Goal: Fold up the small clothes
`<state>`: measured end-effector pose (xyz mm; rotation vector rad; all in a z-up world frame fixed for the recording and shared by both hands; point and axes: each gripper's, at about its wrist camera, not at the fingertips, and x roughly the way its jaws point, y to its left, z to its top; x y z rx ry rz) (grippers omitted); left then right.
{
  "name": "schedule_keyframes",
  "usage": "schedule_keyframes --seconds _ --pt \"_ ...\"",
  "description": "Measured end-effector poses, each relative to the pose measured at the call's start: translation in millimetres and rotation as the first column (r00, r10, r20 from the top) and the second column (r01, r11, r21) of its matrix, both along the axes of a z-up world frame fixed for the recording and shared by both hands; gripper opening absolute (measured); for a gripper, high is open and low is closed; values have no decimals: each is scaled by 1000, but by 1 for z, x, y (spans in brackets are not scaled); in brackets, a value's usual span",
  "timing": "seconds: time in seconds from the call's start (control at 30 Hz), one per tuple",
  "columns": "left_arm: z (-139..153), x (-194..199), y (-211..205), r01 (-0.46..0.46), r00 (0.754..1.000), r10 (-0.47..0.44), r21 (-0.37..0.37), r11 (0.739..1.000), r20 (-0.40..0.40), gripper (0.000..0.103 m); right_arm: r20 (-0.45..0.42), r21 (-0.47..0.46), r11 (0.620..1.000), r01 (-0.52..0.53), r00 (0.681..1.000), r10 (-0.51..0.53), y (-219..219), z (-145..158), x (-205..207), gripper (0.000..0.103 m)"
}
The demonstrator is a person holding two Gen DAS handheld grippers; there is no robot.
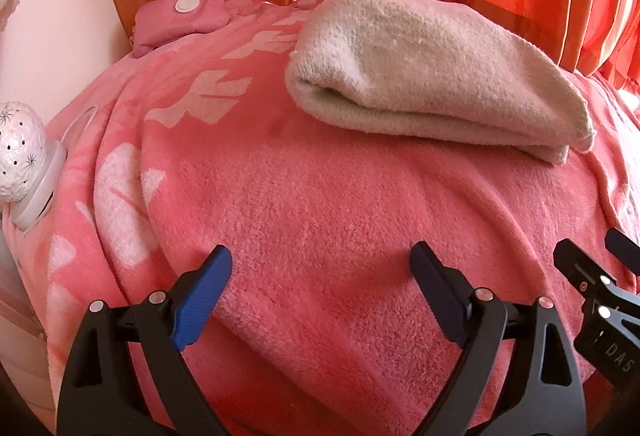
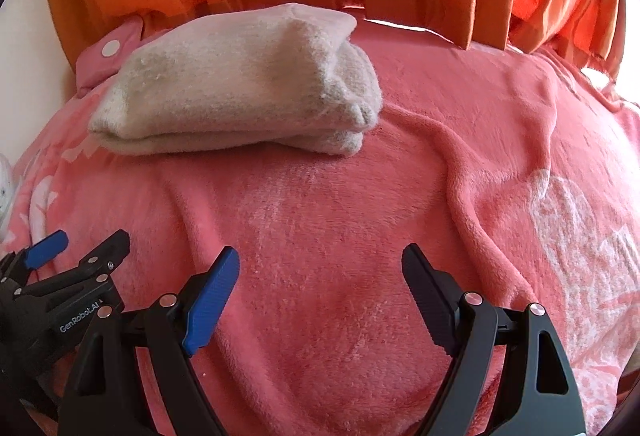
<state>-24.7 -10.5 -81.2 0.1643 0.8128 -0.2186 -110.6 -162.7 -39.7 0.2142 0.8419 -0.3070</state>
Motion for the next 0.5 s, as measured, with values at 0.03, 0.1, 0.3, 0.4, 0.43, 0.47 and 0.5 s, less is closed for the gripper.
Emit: schedule_keyframes --seconds 0.03,0.1,0.3,0.4,0.43,0.47,0.5 --pt "0 -1 -1 0 1000 0 6 1000 6 89 0 -7 1000 -5 1000 5 1 0 0 81" --pt "-1 -3 -2 2 1000 -2 15 1000 11 91 1 -25 1000 -12 1000 12 4 0 0 81" --pt "-1 -4 -5 15 1000 -15 21 1000 15 91 -6 -55 998 -40 999 40 11 -1 1 81" --pt "-1 -5 -6 20 1000 -20 14 1000 15 91 -7 -51 998 -38 999 38 11 -2 1 81" --pt "-1 -5 -6 23 1000 -23 11 1000 14 90 -7 -47 998 -34 999 34 11 -2 1 81" --pt "-1 -5 -7 28 1000 -28 8 1000 11 90 -7 -44 999 -32 999 32 10 -2 1 81" --pt "-1 -5 -7 29 1000 -29 8 1000 10 90 -7 -42 999 -31 1000 31 10 -2 1 81"
